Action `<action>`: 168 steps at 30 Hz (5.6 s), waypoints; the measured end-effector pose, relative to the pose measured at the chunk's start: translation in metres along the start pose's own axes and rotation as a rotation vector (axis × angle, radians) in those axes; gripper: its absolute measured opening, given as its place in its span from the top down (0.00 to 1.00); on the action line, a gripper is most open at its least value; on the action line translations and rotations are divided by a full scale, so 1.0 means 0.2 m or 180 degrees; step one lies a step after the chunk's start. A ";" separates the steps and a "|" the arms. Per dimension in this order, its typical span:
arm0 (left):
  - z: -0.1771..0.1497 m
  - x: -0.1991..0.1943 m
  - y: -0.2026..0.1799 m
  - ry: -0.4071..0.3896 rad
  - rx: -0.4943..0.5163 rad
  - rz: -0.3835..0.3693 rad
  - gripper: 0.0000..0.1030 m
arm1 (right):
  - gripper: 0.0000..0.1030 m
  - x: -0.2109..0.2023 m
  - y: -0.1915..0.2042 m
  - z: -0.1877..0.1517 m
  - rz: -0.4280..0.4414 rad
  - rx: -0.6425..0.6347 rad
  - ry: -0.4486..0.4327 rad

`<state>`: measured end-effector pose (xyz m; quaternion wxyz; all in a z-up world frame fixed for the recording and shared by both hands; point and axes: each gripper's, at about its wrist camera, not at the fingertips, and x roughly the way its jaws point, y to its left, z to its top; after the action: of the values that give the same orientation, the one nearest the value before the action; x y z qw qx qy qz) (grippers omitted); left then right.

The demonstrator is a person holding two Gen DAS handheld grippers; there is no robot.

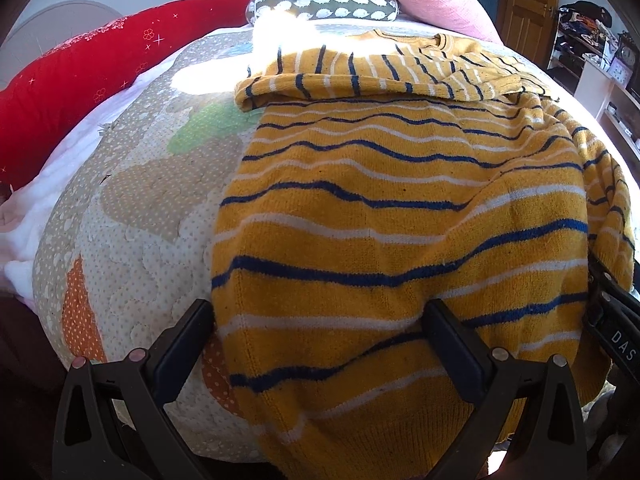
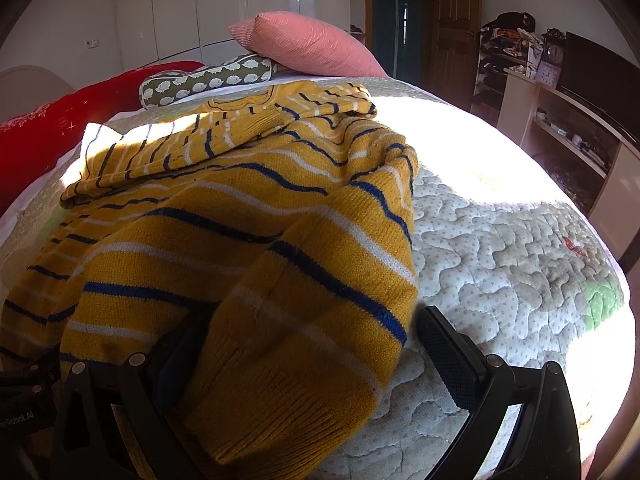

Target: Fold small clothes

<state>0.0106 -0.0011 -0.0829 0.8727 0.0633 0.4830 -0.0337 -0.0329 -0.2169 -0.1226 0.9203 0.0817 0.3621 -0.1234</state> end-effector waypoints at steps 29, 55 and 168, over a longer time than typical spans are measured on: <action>-0.04 -0.01 0.01 -0.0189 -0.0065 -0.0021 0.00 | 0.00 -0.02 -0.03 -0.02 0.0214 -0.0297 -0.0082; 0.01 -0.27 0.23 -0.0611 -0.0392 -0.0429 0.01 | 0.17 -0.16 -0.01 0.67 0.0847 -0.0520 -0.0034; -0.07 -0.29 0.32 0.0091 -0.0231 -0.0693 0.78 | 0.93 -0.30 -1.04 0.25 0.1012 0.1395 0.0568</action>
<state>-0.0236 0.0643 -0.0366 0.8586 -0.0207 0.5004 -0.1098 -0.1028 -0.4171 -0.0581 0.8530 0.3451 0.3889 -0.0452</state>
